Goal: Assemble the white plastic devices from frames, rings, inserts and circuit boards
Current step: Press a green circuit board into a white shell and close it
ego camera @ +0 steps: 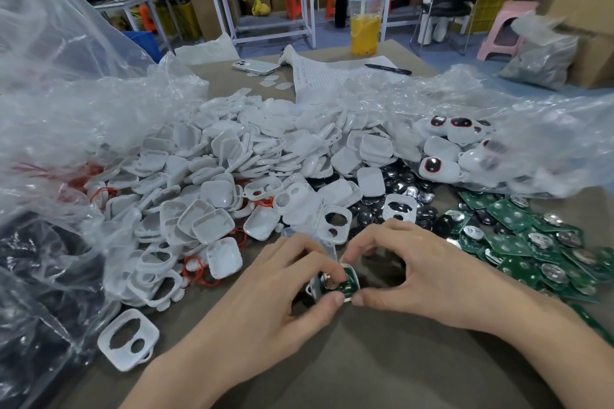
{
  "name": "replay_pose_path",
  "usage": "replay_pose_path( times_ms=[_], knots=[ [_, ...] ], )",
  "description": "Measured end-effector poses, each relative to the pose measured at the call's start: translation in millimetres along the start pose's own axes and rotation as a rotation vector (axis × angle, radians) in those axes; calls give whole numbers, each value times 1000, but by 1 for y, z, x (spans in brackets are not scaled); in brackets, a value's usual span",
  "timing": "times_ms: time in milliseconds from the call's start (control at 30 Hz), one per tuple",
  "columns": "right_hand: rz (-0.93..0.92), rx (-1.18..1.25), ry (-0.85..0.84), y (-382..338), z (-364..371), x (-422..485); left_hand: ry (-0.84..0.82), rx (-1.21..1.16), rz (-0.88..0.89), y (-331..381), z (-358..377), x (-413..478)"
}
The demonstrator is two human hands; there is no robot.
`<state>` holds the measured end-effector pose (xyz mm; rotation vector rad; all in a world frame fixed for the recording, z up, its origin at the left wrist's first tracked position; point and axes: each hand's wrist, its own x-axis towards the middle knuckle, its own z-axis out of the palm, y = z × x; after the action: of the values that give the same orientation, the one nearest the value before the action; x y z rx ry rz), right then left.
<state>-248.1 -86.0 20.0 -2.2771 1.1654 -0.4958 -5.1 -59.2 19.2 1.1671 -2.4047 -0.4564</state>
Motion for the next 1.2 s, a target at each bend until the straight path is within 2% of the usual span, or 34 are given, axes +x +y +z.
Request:
replay_pose_path(
  times_ms=[400, 800, 1000, 1200],
  knots=[
    [-12, 7, 3, 2, 3, 0, 10, 23, 9, 1, -1, 0],
    [-119, -9, -3, 2, 0, 2, 8, 4, 22, 3, -4, -2],
    [-119, -32, 1, -1, 0, 2, 107, 8, 2, -2, -16, -7],
    [-130, -61, -31, -1, -1, 0, 38, 81, 13, -2, -11, -4]
  ],
)
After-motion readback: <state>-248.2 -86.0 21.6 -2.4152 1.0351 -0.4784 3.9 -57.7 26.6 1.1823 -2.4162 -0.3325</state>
